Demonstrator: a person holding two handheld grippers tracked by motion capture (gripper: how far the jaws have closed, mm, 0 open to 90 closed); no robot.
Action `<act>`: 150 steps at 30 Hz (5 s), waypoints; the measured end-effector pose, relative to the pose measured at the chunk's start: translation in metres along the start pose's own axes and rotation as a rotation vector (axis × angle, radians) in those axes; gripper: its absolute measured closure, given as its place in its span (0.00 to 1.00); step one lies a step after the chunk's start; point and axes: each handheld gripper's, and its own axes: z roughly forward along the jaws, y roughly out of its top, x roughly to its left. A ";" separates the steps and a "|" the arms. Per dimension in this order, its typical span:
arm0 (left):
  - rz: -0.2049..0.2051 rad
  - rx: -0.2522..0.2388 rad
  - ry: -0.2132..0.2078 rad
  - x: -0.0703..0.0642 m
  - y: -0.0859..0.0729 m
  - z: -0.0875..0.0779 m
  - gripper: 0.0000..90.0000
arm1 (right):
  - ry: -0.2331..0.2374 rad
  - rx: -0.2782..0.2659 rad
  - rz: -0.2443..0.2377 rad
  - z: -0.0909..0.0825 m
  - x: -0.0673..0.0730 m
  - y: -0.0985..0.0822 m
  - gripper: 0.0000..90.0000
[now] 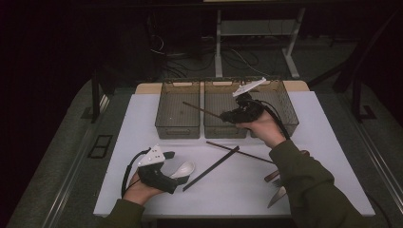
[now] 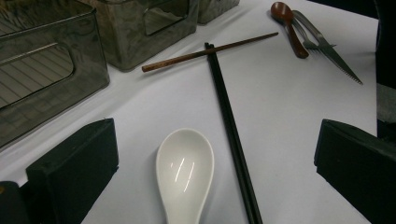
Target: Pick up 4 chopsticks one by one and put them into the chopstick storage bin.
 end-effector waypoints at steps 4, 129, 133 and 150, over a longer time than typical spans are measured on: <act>0.003 0.001 -0.002 0.000 0.000 0.000 0.00 | -0.007 0.003 0.007 0.010 0.001 0.007 0.94; -0.001 0.007 -0.002 0.000 0.000 0.002 0.00 | 0.055 -0.066 -0.081 -0.030 0.001 -0.007 0.46; 0.000 0.010 -0.003 0.000 0.000 0.002 0.00 | 0.029 -0.059 -0.083 -0.039 0.003 -0.021 0.44; 0.004 0.016 -0.002 0.000 -0.001 0.003 0.00 | -0.006 0.147 -0.177 -0.038 0.007 -0.072 0.61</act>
